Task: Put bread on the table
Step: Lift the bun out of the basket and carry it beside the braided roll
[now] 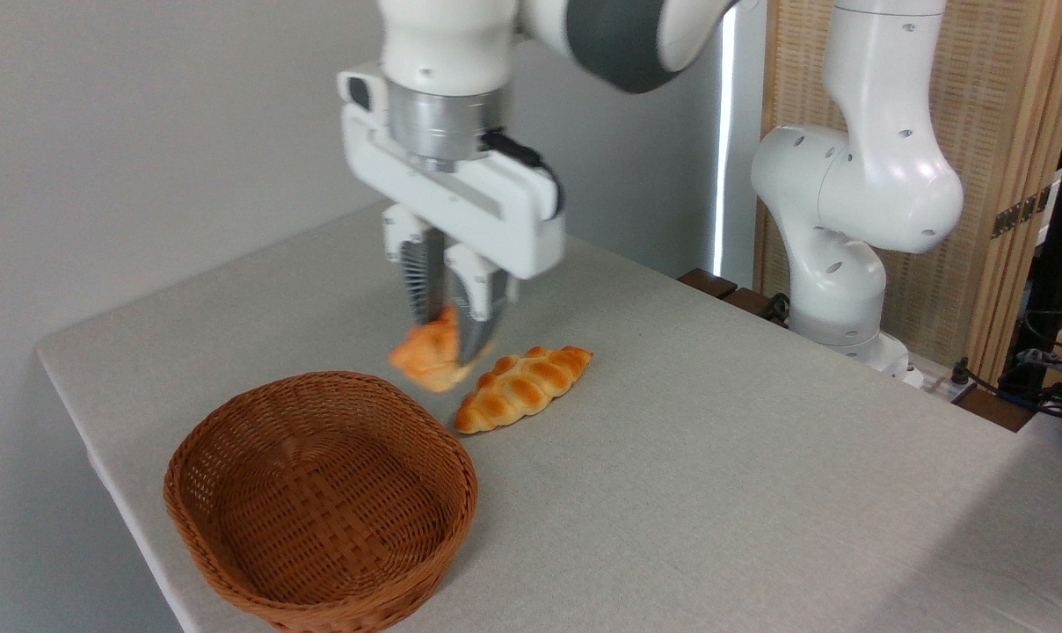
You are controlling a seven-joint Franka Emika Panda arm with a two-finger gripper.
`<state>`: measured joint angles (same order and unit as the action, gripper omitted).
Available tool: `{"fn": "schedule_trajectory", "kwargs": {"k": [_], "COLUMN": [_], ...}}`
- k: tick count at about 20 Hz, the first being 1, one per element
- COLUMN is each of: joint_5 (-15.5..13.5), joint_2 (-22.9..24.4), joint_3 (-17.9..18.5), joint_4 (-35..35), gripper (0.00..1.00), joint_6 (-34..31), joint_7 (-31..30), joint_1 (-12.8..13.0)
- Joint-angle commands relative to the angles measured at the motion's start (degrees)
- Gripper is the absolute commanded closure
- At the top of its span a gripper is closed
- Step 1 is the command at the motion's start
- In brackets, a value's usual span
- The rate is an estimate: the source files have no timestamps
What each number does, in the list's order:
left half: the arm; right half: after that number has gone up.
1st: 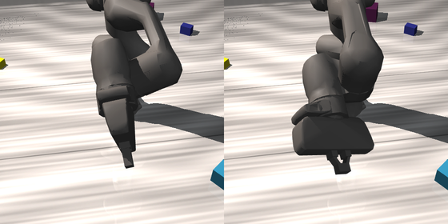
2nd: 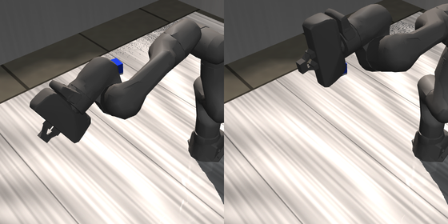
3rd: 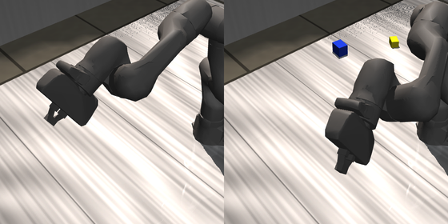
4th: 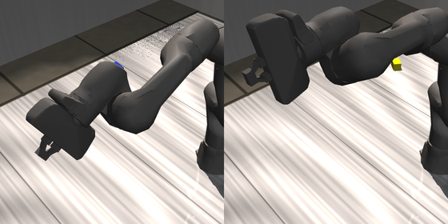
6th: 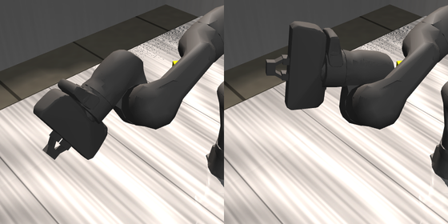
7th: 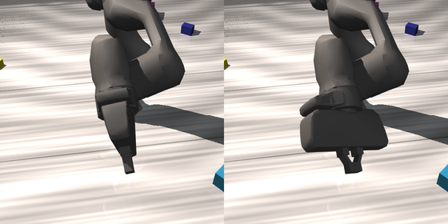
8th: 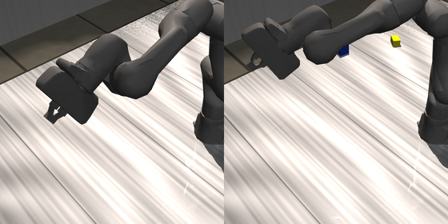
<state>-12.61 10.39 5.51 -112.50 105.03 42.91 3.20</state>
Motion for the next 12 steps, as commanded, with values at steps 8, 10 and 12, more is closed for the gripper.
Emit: {"fn": "schedule_trajectory", "kwargs": {"k": [8, 10, 12], "joint_5": [6.0, 3.8, 3.8], "joint_2": [3.2, 3.1, 2.8], "joint_3": [3.4, 3.4, 3.4], "joint_4": [-13.8, -14.6, -15.3], "gripper": [0.53, 0.52, 0.33], "joint_6": [0.3, 1.7, 2.2], "joint_7": [9.0, 9.1, 9.1], "joint_1": [0.8, 1.7, 1.7]}}
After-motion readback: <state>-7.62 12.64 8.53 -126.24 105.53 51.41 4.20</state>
